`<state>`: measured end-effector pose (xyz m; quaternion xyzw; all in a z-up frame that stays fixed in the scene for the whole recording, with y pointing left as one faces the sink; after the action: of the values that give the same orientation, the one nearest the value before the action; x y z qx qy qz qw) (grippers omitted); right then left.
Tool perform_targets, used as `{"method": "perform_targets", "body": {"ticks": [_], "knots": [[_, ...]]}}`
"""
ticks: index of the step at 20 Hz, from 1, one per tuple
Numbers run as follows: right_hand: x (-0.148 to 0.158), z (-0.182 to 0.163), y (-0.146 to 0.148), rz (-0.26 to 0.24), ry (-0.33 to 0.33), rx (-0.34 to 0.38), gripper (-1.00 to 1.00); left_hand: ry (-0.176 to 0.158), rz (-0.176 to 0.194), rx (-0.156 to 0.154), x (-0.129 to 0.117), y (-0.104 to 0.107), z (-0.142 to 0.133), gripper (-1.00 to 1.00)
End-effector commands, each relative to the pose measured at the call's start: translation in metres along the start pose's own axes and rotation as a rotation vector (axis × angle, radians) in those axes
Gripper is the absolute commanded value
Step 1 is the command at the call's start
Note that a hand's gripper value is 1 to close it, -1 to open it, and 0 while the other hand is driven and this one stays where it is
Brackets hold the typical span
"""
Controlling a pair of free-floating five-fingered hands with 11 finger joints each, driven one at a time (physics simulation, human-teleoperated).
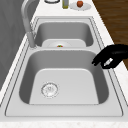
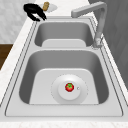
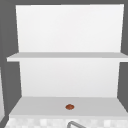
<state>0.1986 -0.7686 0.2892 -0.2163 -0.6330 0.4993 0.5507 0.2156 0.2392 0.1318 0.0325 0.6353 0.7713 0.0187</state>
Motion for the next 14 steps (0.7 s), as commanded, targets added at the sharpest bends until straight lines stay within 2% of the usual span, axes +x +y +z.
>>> {"method": "perform_targets", "body": {"ticks": [1, 4, 8, 14], "knots": [[0.006, -0.008, -0.023, 0.072, 0.016, -0.007, -1.00, 0.000, 0.000, 0.000, 0.000, 0.000, 0.000, 0.00], [0.009, -0.017, -0.036, 0.098, 0.037, -0.018, -1.00, 0.000, 0.000, 0.000, 0.000, 0.000, 0.000, 0.00], [0.012, -0.027, -0.051, 0.132, 0.032, -0.031, -1.00, 0.000, 0.000, 0.000, 0.000, 0.000, 0.000, 0.00], [0.009, -0.044, -0.057, 0.187, 0.016, -0.043, -1.00, 0.000, 0.000, 0.000, 0.000, 0.000, 0.000, 0.00]]}}
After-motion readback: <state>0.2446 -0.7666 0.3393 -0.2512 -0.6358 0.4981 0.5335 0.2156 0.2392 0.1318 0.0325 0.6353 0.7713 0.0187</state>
